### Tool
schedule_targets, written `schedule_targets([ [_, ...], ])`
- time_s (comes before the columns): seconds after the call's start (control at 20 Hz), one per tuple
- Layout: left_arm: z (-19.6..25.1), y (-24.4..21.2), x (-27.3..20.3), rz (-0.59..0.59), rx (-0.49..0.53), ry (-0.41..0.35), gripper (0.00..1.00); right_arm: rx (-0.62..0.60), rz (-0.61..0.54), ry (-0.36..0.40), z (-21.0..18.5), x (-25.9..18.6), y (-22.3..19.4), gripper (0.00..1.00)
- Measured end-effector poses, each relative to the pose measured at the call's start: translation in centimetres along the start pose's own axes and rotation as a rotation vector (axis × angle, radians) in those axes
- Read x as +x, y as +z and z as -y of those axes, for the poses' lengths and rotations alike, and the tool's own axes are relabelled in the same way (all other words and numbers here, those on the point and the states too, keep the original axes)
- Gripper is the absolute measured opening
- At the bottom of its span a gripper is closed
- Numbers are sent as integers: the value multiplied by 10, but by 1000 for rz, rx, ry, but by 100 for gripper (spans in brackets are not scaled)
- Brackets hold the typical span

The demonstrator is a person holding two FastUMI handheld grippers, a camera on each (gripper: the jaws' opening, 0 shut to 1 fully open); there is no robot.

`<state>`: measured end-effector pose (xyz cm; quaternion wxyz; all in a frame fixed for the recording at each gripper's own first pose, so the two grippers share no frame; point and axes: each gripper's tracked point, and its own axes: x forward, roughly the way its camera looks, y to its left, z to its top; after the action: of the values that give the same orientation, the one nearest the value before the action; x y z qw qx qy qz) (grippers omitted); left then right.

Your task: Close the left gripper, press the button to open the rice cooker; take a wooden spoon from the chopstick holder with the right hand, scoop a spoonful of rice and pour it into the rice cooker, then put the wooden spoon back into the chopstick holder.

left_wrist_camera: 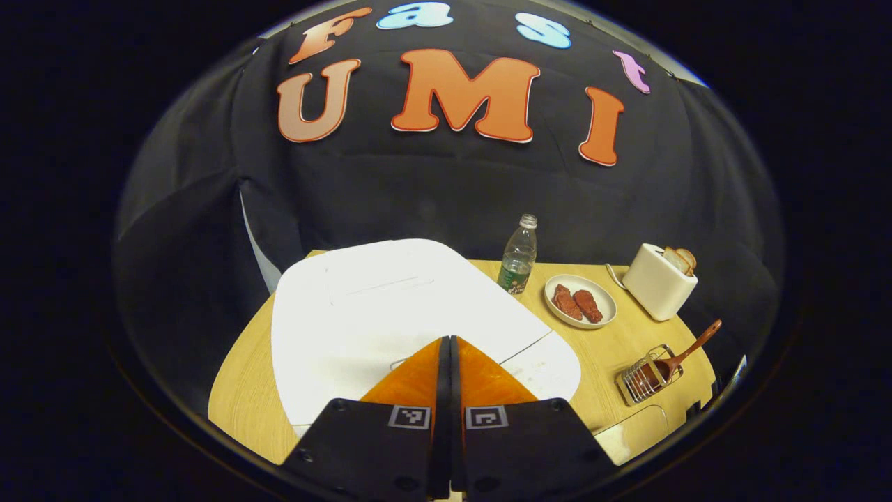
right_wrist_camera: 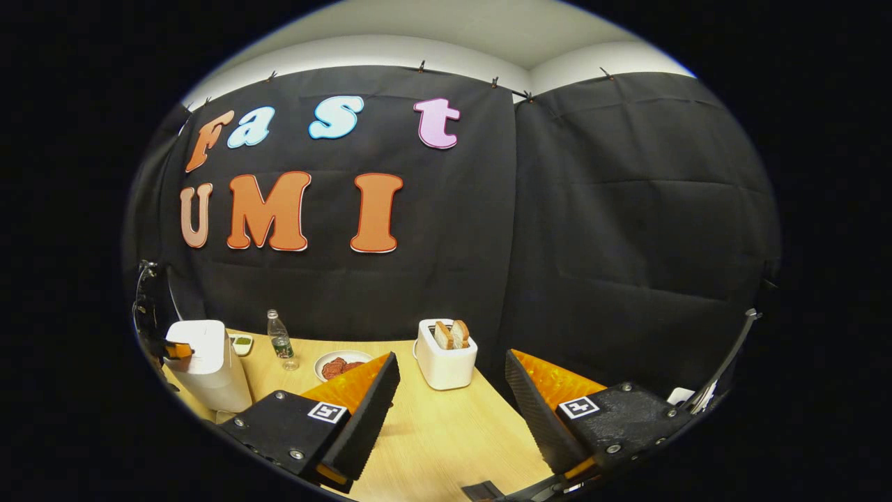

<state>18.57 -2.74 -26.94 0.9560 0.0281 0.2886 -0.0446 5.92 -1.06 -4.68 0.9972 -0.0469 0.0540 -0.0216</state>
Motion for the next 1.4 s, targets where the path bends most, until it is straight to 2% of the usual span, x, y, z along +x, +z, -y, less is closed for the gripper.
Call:
schedule_targets([
  [0.2,-8,14,-12,33,-18,22,5,-6,3,9,-5,0,1,95],
  [0.45,-16,92,-62,230,68,79,5,38,5,29,-9,2,1,95],
  [0.6,-11,121,-95,304,42,70,3,53,5,51,-14,2,0,95],
  [0.65,-11,129,-103,333,27,68,5,63,7,62,-16,2,1,100],
  [0.7,-12,134,-109,352,20,73,3,73,7,68,-17,3,1,95],
  [1.0,-21,149,-146,424,49,143,5,129,34,123,-25,19,1,95],
  [1.15,-15,155,-166,470,48,147,5,190,15,148,-32,37,-11,95],
  [1.2,-14,157,-174,493,50,146,5,198,8,146,-33,42,-16,100],
  [1.25,-17,159,-181,514,56,163,13,209,5,152,-34,45,-20,95],
  [1.35,-21,160,-196,532,69,200,37,254,-2,177,-40,53,-27,95],
  [1.4,-22,161,-205,545,62,213,36,282,-13,191,-42,57,-33,95],
])
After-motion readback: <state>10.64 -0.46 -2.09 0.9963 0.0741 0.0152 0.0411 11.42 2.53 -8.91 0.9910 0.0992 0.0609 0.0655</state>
